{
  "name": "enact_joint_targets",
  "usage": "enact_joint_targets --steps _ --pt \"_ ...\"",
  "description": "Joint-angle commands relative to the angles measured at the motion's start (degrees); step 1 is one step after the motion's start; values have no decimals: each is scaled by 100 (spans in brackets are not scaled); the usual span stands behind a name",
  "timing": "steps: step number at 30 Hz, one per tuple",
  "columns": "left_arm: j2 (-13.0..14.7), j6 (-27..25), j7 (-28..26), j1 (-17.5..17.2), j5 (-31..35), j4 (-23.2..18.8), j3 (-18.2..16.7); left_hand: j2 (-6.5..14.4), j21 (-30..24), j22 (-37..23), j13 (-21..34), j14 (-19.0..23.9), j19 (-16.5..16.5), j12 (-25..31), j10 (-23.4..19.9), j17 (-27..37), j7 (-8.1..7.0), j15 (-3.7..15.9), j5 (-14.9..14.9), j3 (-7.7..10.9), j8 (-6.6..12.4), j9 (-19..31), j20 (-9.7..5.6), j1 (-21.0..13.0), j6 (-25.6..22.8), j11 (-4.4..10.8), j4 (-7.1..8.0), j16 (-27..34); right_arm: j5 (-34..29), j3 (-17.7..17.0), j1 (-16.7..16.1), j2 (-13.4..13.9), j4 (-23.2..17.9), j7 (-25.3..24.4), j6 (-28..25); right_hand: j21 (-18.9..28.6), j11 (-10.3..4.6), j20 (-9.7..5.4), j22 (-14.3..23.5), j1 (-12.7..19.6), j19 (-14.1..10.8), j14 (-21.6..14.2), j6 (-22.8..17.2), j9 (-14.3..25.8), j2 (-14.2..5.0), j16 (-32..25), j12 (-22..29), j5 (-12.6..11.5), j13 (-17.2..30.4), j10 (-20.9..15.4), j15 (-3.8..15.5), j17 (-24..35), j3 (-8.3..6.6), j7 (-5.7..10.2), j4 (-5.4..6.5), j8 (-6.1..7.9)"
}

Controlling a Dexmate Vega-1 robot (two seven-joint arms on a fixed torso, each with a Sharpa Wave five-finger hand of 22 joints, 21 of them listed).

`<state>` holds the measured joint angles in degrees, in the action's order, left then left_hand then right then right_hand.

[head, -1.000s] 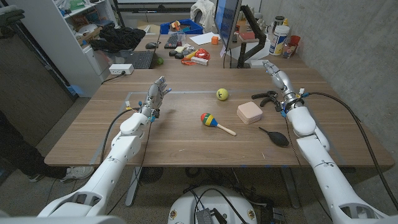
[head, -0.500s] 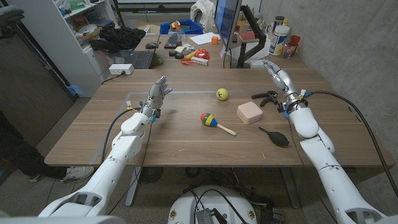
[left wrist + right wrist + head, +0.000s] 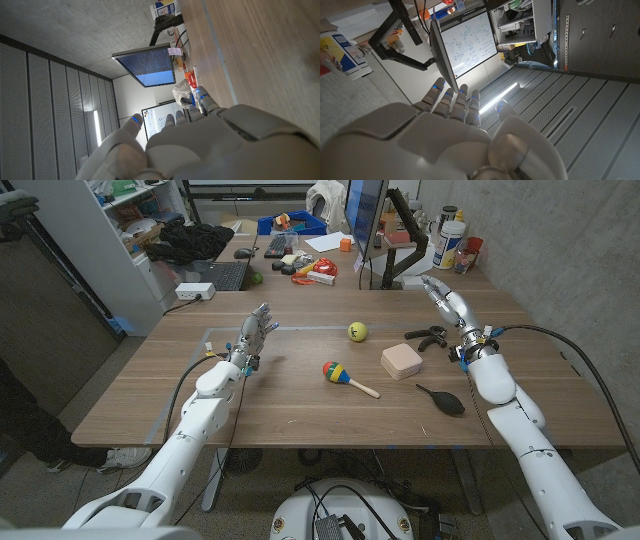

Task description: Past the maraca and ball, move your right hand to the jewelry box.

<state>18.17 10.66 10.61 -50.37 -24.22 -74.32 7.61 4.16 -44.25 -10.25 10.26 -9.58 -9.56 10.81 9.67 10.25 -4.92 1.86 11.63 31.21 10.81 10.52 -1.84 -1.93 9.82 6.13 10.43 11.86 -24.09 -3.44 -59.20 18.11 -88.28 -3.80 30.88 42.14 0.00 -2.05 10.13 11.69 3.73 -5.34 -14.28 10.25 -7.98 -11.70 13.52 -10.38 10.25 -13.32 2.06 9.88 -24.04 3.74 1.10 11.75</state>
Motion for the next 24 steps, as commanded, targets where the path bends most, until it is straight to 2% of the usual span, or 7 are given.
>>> enact_joint_targets --steps 1,12,24 --pt "-3 -29 5 -2 11 13 13 575 31 -22 17 -294 -441 12 50 31 -25 152 34 46 17 16 -353 37 198 2 12 3 -355 15 -95 122 -173 -141 93 -15 -39 -240 20 22 -46 -76 -64 32 -17 18 14 -2 22 -64 23 11 -3 24 -38 11" --pt "3 -26 24 23 12 60 2 575 40 -23 15 -288 -434 12 39 32 -26 157 34 47 17 16 -360 38 191 6 12 3 -865 105 -122 256 -345 -328 140 -32 -94 -249 21 18 -79 -149 -178 33 -34 3 34 0 21 -172 66 23 21 61 -40 25" --pt "-3 -10 68 64 2 155 -13 575 49 -24 15 -287 -430 10 38 32 -25 154 34 48 16 16 -356 40 188 6 14 0 -1080 257 -76 410 -422 -232 47 -44 -105 -259 21 26 -87 -154 -222 33 -41 11 28 -1 21 -188 82 24 29 71 -48 23"
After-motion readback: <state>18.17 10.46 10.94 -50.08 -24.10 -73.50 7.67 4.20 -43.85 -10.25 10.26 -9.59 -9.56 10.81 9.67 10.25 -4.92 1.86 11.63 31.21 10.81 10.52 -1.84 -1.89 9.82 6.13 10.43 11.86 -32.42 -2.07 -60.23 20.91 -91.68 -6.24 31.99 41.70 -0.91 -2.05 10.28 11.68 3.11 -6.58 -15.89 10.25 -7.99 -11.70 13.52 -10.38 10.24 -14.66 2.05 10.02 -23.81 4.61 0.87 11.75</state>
